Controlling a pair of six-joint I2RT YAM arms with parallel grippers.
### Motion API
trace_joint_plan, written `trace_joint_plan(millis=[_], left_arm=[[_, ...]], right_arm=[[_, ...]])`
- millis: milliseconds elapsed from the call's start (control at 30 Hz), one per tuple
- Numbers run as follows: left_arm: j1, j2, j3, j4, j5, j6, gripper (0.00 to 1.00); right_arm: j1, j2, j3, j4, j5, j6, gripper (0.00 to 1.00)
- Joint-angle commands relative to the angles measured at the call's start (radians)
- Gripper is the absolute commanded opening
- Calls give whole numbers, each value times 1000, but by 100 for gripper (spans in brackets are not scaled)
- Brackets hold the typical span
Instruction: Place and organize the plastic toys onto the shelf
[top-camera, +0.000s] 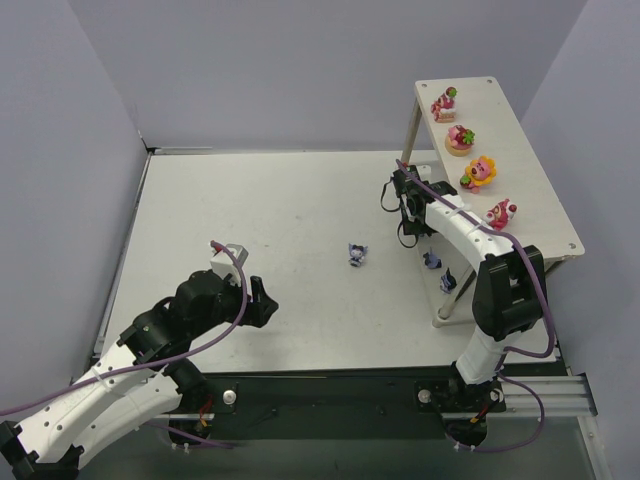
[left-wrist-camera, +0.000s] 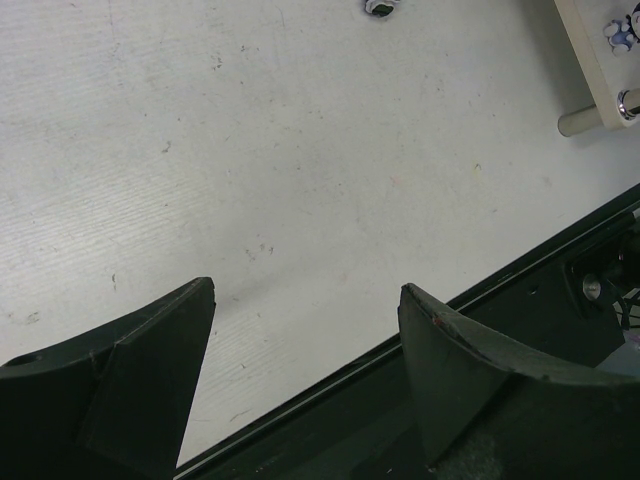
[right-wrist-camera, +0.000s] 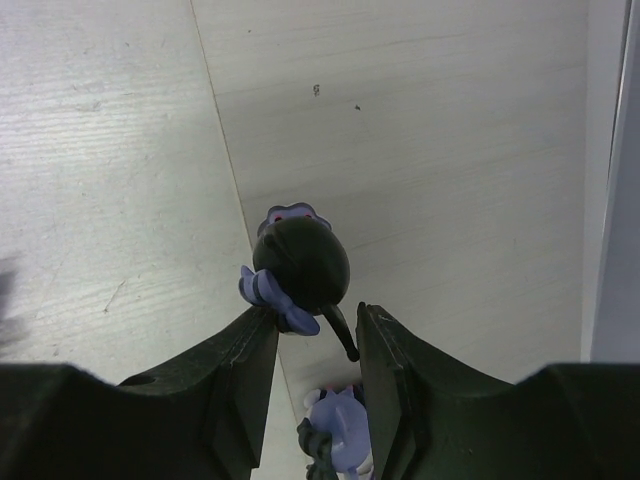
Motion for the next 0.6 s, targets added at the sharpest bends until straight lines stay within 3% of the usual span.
trace_joint_plan(millis=[0,567], left_arm=[[3,-11,6,39,4,-3,84],[3,-17,8,33,0,-3,84]], right_arm=[[-15,-29,-11,-21,73,34,38],[-13,-32,-17,1,91,42,37]])
